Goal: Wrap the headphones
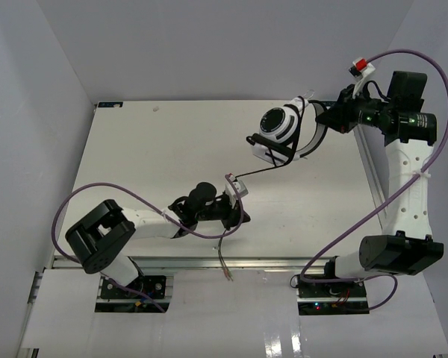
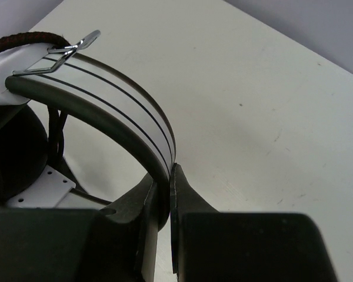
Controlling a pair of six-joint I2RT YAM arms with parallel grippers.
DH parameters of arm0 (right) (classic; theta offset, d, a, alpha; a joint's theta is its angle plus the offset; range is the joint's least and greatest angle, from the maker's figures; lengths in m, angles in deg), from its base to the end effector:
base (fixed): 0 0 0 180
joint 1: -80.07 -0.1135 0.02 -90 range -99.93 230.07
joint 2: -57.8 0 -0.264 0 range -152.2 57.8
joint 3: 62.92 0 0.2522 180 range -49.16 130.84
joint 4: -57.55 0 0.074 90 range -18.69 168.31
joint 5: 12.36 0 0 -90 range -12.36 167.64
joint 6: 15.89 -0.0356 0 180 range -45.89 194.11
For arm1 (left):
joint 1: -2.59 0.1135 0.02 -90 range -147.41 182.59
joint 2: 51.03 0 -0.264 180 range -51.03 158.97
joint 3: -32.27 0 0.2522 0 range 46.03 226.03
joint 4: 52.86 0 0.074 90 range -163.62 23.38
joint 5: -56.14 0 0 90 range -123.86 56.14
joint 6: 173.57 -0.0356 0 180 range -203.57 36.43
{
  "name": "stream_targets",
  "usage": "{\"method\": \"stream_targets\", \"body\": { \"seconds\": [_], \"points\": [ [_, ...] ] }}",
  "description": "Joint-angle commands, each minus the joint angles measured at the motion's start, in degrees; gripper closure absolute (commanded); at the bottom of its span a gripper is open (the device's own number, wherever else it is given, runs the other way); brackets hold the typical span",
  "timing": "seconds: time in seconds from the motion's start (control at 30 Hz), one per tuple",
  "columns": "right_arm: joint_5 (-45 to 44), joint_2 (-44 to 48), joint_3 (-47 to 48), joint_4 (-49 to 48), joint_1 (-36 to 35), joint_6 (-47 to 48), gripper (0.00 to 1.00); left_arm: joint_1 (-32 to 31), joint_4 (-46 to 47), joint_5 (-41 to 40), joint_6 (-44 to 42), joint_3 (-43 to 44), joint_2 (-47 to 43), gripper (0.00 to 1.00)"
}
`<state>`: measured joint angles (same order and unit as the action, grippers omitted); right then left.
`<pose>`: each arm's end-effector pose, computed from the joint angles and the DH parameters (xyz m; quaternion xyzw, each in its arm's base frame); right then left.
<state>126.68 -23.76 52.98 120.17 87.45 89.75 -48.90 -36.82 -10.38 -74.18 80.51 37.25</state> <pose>0.2764 -0.0087 0.4708 -0.2686 0.7636 0.2560 0.5284 0.1773 -0.2456 0.1718 0.3984 0.7265 -0.4173 0.3733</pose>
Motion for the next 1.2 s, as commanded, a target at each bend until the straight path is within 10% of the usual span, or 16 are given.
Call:
{"method": "stream_targets", "body": {
  "seconds": [0.0,0.77,1.17],
  "points": [
    [12.5,3.8,0.3,6.6,-2.5,10.0,0.92,5.1,-6.6,6.5,-0.6,0.7,-1.2,0.97],
    [3.0,10.0,-8.1,5.7,-11.8,11.6,0.92,13.3,-11.3,25.9,-3.9,7.7,-9.3,0.51],
    [3.7,6.0,-5.5,0.5,-11.7,0.7,0.92,13.3,-10.9,29.8,-10.8,-2.9,-17.4,0.61]
  ]
}}
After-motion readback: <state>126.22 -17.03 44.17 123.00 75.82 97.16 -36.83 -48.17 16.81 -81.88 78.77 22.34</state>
